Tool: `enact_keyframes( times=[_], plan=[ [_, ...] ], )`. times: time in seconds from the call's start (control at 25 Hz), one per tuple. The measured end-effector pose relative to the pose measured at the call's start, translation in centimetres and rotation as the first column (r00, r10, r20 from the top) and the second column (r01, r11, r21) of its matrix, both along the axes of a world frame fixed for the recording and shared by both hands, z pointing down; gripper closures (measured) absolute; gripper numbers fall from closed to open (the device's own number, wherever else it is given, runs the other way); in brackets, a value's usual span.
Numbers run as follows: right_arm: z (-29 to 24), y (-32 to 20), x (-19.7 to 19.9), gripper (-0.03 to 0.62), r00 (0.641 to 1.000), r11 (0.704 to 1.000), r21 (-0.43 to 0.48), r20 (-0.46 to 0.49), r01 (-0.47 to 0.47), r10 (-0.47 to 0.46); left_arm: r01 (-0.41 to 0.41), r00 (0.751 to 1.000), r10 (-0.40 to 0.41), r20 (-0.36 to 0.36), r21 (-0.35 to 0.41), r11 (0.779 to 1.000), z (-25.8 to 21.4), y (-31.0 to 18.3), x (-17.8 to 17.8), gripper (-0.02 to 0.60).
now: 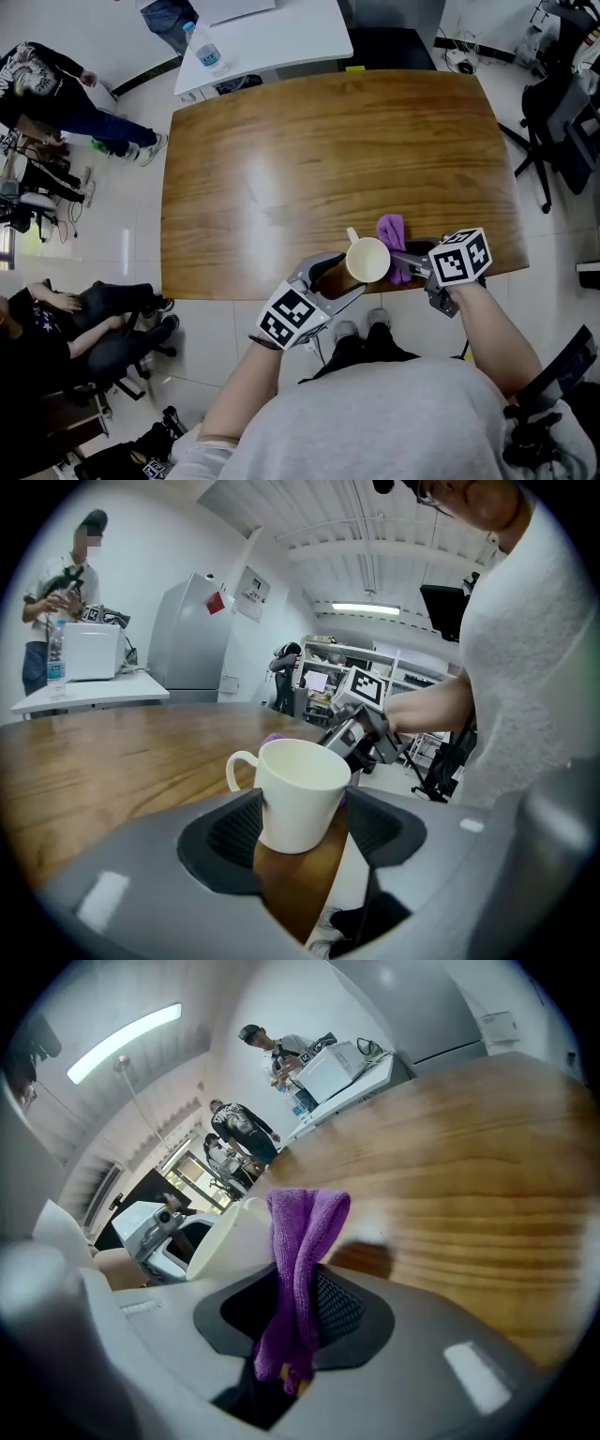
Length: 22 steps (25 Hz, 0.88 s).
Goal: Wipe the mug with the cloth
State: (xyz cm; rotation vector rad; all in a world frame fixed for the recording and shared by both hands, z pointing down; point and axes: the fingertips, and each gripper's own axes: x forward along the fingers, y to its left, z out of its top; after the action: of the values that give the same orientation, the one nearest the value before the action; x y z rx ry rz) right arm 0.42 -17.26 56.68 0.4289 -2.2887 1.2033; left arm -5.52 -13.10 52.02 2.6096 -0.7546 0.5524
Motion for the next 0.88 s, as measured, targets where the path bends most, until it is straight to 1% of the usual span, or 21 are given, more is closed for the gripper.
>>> enact_keyframes(
  times=[0.16,0.36,0.52,0.64,0.8,0.88],
  plan=[
    [0.5,-0.2,0.0,0.487,1.000,1.000,-0.009,0.004,-0.020,0.020,0.015,1.000,-0.015,-0.004,0.007,1.000,0.1,0.0,-0.1,0.319],
    [-1.8,-0.1,1.0,0.487,0.990,0.994,-0.012,0.089,-0.106,0.107,0.017,1.000,-0.017,-0.016,0.005,1.000,0.0,0.3,-0.2,0.327],
    [-4.6,1.1,2.1,0.487,0.971,0.984,-0.025,0.163,-0.174,0.176,0.005,1.000,-0.006,-0.028,-0.012,1.000,0.0,0.9,-0.6,0.336],
    [-6.4,2.4,2.4,0.487,0.956,0.978,-0.030,0.207,-0.208,0.209,0.015,1.000,-0.015,-0.026,-0.017,1.000,0.0,1.0,-1.2,0.336],
    [-7.2,3.8,2.0,0.487,0.932,0.965,-0.075,0.251,-0.251,0.262,0.015,1.000,-0.015,0.015,-0.017,1.000,0.6,0.5,-2.5,0.336],
    [-6.8,4.4,1.8,0.487,0.922,0.957,-0.100,0.257,-0.272,0.289,0.008,1.000,-0.008,0.022,-0.026,1.000,0.9,0.2,-2.8,0.336]
  ],
)
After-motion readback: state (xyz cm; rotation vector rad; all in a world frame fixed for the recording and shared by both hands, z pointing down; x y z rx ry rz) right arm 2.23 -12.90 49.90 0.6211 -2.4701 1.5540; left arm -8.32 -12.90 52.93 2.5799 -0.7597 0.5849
